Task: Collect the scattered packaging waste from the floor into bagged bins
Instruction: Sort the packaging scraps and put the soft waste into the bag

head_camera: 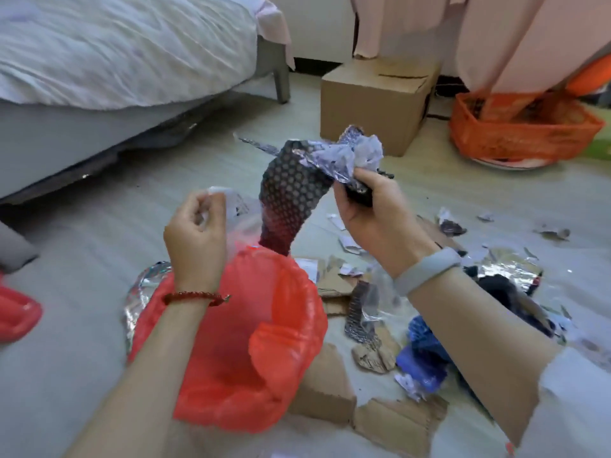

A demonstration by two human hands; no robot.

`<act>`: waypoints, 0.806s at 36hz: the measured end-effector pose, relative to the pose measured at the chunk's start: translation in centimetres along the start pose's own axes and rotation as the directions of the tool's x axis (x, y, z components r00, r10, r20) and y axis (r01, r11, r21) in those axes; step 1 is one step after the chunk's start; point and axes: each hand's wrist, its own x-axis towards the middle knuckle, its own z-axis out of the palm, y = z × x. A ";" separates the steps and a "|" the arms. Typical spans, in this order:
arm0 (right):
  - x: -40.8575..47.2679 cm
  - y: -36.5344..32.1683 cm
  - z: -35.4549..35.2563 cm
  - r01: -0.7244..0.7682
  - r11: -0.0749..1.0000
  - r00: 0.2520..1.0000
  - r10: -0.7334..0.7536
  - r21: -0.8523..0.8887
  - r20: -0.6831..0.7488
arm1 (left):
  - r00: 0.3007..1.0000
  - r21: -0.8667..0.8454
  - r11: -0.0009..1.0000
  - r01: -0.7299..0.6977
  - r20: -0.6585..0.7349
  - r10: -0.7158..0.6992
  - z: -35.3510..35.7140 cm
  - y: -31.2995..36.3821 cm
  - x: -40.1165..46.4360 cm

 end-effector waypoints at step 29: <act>-0.3 4.9 -10.3 0.450 -0.462 0.874 0.052 -0.764 0.484 | 0.920 0.367 0.922 -0.121 0.390 -0.034 1.5 -6.6 -5.6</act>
